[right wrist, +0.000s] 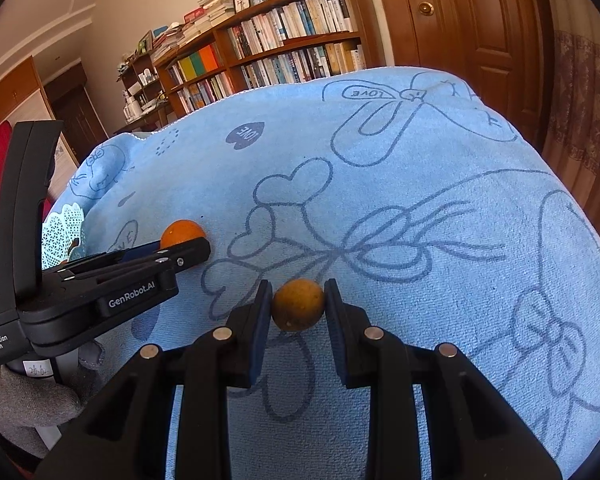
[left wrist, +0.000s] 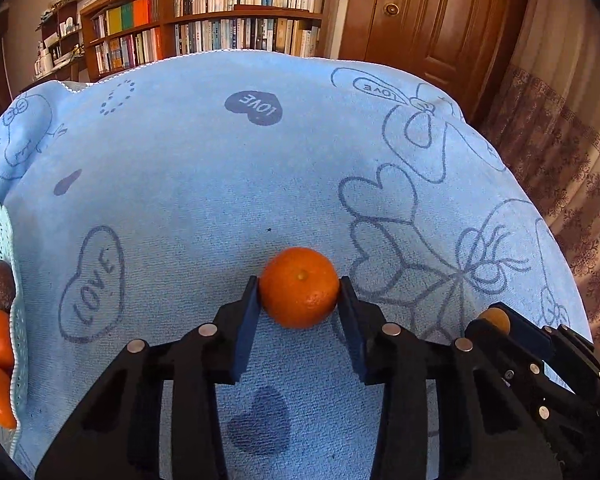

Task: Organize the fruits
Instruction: 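Carry the mandarin into the basket and open the left tool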

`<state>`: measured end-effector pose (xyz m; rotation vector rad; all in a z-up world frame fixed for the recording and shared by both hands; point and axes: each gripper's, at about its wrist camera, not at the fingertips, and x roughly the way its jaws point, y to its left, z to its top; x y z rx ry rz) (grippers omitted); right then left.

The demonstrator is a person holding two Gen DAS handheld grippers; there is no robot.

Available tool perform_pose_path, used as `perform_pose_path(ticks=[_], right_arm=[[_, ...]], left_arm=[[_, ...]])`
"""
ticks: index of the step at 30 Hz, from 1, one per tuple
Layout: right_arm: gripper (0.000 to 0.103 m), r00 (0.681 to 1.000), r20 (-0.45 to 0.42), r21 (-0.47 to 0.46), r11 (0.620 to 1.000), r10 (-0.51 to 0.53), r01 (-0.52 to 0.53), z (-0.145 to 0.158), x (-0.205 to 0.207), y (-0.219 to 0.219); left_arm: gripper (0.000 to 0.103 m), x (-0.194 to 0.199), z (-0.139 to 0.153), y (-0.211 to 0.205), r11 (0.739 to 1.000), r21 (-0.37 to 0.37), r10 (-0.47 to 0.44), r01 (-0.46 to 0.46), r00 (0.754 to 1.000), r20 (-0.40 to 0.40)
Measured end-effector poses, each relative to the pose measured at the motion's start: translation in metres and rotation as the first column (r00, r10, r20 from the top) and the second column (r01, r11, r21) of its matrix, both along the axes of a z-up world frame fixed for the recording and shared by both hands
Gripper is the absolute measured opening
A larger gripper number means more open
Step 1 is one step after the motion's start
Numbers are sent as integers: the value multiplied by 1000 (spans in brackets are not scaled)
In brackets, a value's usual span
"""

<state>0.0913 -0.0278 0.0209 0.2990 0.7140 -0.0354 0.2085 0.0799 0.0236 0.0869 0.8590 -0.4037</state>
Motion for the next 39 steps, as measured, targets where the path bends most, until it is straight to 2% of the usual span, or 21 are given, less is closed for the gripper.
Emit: perform_pose_path(ticks=[6, 13, 24, 31, 37, 39], right_arm=[[27, 1000, 14, 2, 1000, 7, -7, 2, -2, 1], [27, 1000, 25, 4, 1000, 13, -13, 3, -4, 2], [27, 999, 33, 5, 1000, 15, -15, 5, -5, 2], [27, 999, 33, 5, 1000, 15, -15, 5, -6, 2], [27, 999, 31, 7, 1000, 14, -14, 5, -6, 1], [27, 999, 31, 7, 1000, 14, -15, 5, -6, 1]], left_arm=[[40, -8, 12, 14, 999, 1, 52, -52, 998, 23], [40, -23, 35, 42, 994, 9, 111, -112, 989, 94], [40, -31, 66, 122, 967, -13, 255, -256, 955, 155], [40, -27, 65, 180, 931, -15, 362, -364, 922, 137], [40, -23, 60, 215, 905, -39, 426, -425, 901, 84], [44, -24, 60, 221, 897, -43, 442, -440, 893, 84]])
